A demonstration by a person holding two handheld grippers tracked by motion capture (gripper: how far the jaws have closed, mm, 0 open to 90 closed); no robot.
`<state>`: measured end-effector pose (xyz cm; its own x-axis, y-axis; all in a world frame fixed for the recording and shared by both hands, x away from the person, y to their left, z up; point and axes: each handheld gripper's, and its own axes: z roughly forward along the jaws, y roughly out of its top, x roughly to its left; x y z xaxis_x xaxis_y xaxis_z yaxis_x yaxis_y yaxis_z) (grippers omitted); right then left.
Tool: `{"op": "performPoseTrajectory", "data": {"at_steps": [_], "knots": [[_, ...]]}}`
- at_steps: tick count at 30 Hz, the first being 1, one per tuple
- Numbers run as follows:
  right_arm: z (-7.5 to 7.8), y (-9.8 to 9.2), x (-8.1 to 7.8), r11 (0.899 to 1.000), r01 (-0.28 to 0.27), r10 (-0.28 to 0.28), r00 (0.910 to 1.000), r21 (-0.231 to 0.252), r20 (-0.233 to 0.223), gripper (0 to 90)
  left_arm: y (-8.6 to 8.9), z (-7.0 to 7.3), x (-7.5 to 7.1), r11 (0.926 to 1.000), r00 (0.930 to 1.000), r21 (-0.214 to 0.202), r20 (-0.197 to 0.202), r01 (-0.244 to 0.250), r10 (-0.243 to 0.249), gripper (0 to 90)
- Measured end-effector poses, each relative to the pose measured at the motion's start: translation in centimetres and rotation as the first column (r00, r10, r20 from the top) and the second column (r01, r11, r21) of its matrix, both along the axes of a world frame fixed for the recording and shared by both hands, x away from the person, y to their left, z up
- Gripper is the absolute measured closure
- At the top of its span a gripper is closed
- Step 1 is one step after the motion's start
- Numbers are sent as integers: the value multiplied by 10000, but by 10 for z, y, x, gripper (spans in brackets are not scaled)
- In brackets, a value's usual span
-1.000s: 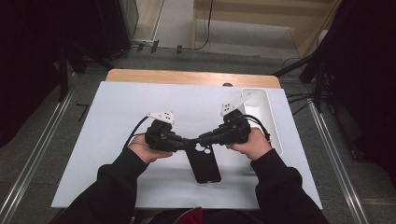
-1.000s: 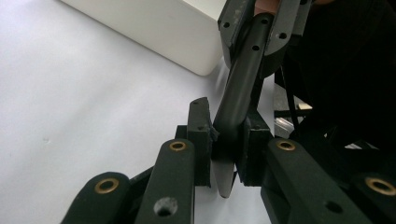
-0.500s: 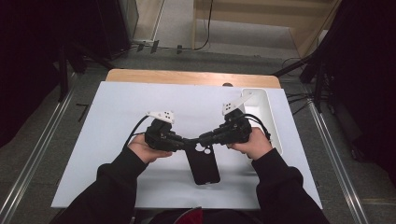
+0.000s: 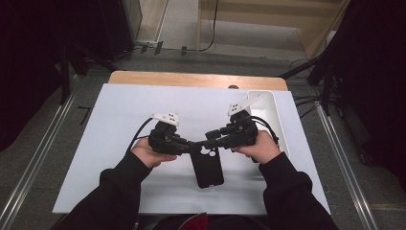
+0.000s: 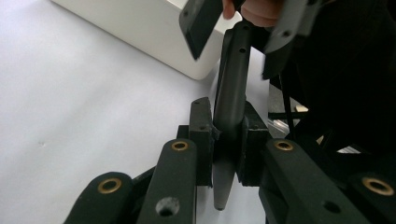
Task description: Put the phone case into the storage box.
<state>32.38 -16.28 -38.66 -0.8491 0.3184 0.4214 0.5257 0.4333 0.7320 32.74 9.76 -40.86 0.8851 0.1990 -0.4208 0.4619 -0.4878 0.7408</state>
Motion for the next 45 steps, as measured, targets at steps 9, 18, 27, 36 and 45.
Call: {"op": "performPoseTrajectory", "data": {"at_steps": [9, 18, 27, 36, 45], "knots": [[12, -1, -5, 9910, 1333, -1339, 9889, 138, 641, 340, 1, 2, 2, 9990, 9987, 152, -297, -418, 422, 796], [15, 0, -8, 9737, 2273, -2241, 9664, -117, 1258, 249, 2, 5, 3, 9951, 9944, 390, -507, -912, 931, 796], [10, -5, -5, 9492, 3105, -2963, 9362, -503, 1890, 124, 7, 9, 5, 9876, 9871, 469, -501, -1499, 1522, 794], [-2, 2, -4, 9428, 3093, -2818, 9386, -1239, 1988, 0, 10, 11, 6, 9810, 9811, 537, -440, -1862, 1886, 794], [-6, 8, -5, 9378, 3270, -2997, 9321, -1167, 2035, 0, 16, 17, 8, 9627, 9642, 672, -234, -2622, 2642, 793]]}}
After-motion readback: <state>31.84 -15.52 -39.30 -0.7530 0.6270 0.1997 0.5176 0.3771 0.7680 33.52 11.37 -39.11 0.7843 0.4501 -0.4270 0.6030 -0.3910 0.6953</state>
